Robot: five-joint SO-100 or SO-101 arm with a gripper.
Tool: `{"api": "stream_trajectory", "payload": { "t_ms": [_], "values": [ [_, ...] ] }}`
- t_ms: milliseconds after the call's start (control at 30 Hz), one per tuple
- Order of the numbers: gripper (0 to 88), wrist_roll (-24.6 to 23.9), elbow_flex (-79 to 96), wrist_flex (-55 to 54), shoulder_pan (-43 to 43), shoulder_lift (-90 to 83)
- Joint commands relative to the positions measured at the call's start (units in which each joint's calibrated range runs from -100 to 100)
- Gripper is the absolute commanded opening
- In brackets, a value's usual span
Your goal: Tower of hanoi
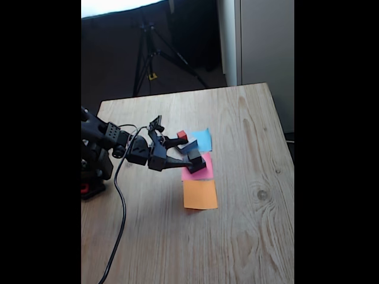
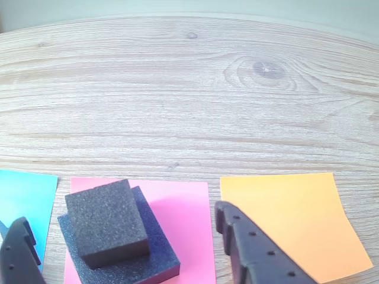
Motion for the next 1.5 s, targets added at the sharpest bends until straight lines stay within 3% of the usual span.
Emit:
{"api": "stream_trajectory", "payload": {
  "t_ms": [0, 333, 767, 1300, 1467],
  "values": [
    [38.0, -0.70, -0.28, -5.07, -1.59, 2.39],
    [37.5, -1.87, -0.38, -13.33, -3.34, 10.72],
    [37.3, -3.88, -3.19, -16.32, -4.35, 16.93],
    [36.6, -2.37, -6.83, -20.45, -6.27, 22.83],
    [32.7, -1.37, -6.74, -20.53, -6.52, 23.44]
  ]
}}
